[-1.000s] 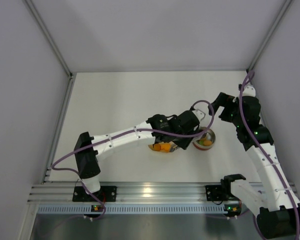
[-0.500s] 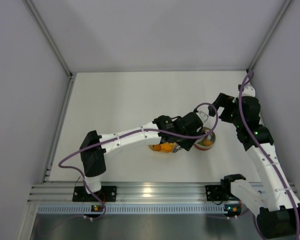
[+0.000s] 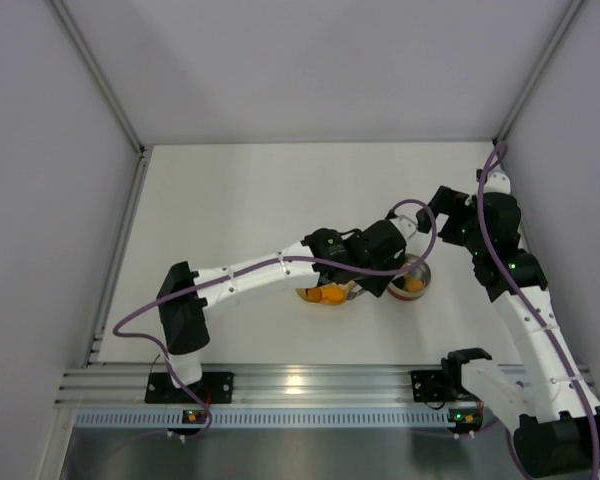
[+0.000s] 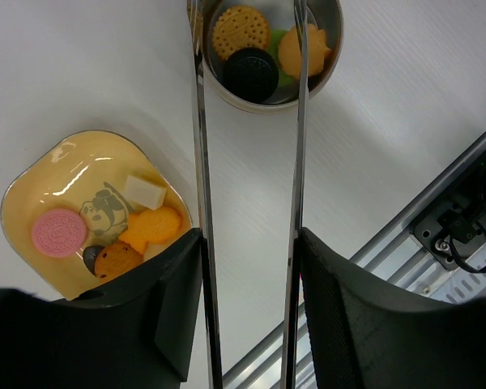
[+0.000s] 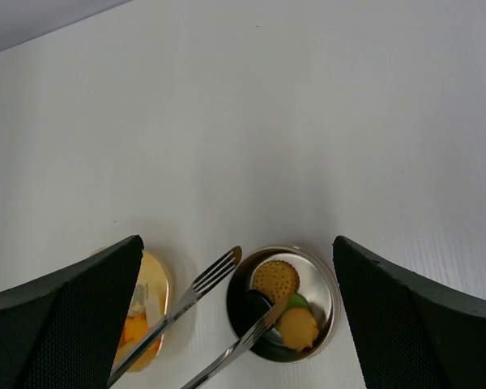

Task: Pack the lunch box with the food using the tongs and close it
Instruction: Place the fake food in the packing box, then pick up the fake food from the plate.

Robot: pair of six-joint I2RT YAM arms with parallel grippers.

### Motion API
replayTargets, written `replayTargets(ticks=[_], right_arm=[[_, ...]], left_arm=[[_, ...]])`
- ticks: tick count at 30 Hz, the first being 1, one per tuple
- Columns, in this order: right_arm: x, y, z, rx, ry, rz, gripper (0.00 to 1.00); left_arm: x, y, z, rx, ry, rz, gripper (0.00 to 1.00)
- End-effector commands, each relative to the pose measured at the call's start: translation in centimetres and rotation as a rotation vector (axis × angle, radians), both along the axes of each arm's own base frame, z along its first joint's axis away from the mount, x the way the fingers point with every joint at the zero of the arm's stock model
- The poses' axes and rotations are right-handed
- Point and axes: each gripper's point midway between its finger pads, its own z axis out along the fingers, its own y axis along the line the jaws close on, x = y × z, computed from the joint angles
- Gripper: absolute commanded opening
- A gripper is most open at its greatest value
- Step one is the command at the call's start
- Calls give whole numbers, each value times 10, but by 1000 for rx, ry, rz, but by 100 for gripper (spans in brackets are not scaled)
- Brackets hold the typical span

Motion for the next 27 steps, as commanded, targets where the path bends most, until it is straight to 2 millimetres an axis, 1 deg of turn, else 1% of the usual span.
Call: replayTargets(ticks=[1, 2, 3, 4, 5, 6, 7, 8, 10, 11, 12, 13, 14, 15, 18, 21, 23, 27], right_arm=[[-3, -3, 25, -11, -57, -7, 100], [-3, -3, 25, -11, -56, -7, 99], [-3, -3, 25, -10, -57, -6, 99], [-2, -3, 25, -9, -56, -5, 99], [-3, -3, 25, -8, -57, -5, 100], [-2, -3, 24, -7, -57, -5, 99], [-2, -2, 24, -4, -57, -2, 99], [-2, -1, 23, 0, -56, -2, 99], [-1, 0, 22, 6, -55, 1, 100], [0, 0, 21, 7, -52, 0, 99], [1, 0, 21, 9, -54, 1, 99], [1, 5, 20, 20, -51, 23, 99], [2, 5, 19, 18, -49, 23, 99], [2, 5, 18, 17, -45, 22, 99], [4, 5, 16, 17, -40, 22, 99], [5, 6, 12, 19, -34, 26, 99], [6, 7, 11, 23, -33, 27, 100], [7, 8, 8, 30, -29, 31, 99]], left_arm=[[7, 10, 70, -134, -110, 37, 54], [7, 17, 74, -136, -117, 52, 54], [7, 28, 88, -158, -137, 79, 54], [5, 38, 83, -137, -135, 93, 54], [5, 46, 85, -134, -139, 112, 55], [4, 59, 95, -148, -151, 144, 55], [3, 66, 92, -134, -150, 161, 55], [0, 79, 83, -91, -140, 177, 55], [-3, 94, 79, -74, -131, 216, 55], [-6, 104, 66, -35, -116, 226, 55], [-9, 109, 66, -44, -103, 243, 55], [-12, 113, 61, -37, -89, 248, 55], [-16, 120, 50, -14, -67, 264, 55], [-19, 126, 51, -20, -63, 273, 55], [-28, 136, 40, -12, -22, 285, 55], [-37, 139, 33, -17, 21, 286, 55], [-42, 139, 25, -14, 50, 285, 54], [-45, 140, 14, -2, 71, 288, 54]])
